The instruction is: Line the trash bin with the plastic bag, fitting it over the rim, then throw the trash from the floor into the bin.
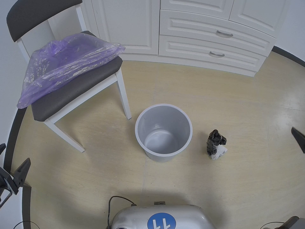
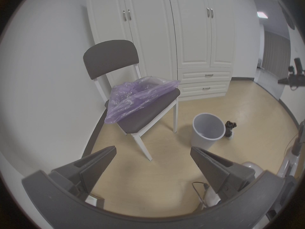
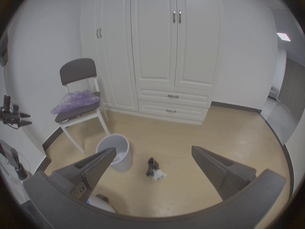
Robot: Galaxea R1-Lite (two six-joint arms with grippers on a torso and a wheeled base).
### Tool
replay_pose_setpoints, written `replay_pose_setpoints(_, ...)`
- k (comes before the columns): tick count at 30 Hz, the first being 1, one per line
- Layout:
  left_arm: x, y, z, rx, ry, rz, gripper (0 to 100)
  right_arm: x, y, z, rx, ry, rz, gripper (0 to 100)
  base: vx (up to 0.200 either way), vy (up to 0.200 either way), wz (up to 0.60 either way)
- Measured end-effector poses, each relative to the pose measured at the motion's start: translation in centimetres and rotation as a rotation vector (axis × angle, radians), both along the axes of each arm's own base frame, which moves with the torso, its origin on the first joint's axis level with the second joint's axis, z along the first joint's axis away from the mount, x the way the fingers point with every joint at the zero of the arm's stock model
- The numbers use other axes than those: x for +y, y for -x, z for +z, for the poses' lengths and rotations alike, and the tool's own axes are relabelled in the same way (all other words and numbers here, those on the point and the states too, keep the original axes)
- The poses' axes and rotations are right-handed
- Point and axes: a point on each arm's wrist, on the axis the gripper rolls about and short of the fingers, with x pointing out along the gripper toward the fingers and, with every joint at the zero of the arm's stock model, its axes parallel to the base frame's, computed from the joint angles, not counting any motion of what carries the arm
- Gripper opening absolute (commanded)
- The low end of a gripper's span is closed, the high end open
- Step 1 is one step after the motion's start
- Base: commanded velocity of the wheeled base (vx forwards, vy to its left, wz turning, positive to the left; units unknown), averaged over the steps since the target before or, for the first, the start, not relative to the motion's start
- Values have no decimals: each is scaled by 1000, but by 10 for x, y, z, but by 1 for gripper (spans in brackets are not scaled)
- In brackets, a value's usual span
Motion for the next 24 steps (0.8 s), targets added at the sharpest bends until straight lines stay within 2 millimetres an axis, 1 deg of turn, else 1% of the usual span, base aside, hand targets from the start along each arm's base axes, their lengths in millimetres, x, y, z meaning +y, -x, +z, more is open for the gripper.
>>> replay_pose_setpoints(2, 1, -9, 6, 15, -33, 14, 100, 1, -9, 6, -25, -5, 2, 100, 0, 0, 0)
replay_pose_setpoints(4, 2, -16, 10, 35, -61, 41, 100, 2, -17, 8, -24, -9, 8, 100, 0, 0, 0)
replay_pose_setpoints(10, 13, -32, 14, 51, -127, 161, 100, 7, -30, -1, 36, -18, 42, 100, 0, 0, 0)
replay_pose_setpoints(14, 20, -40, 15, 28, -144, 223, 100, 11, -34, -7, 58, -22, 71, 100, 0, 0, 0)
replay_pose_setpoints(17, 23, -44, 15, 18, -145, 228, 100, 16, -35, -8, 61, -26, 86, 100, 0, 0, 0)
replay_pose_setpoints(20, 25, -46, 13, 21, -143, 211, 100, 22, -36, -7, 47, -34, 59, 100, 0, 0, 0)
replay_pose_setpoints(24, 25, -48, 11, 27, -147, 187, 100, 30, -35, -1, -17, -53, 47, 100, 0, 0, 0)
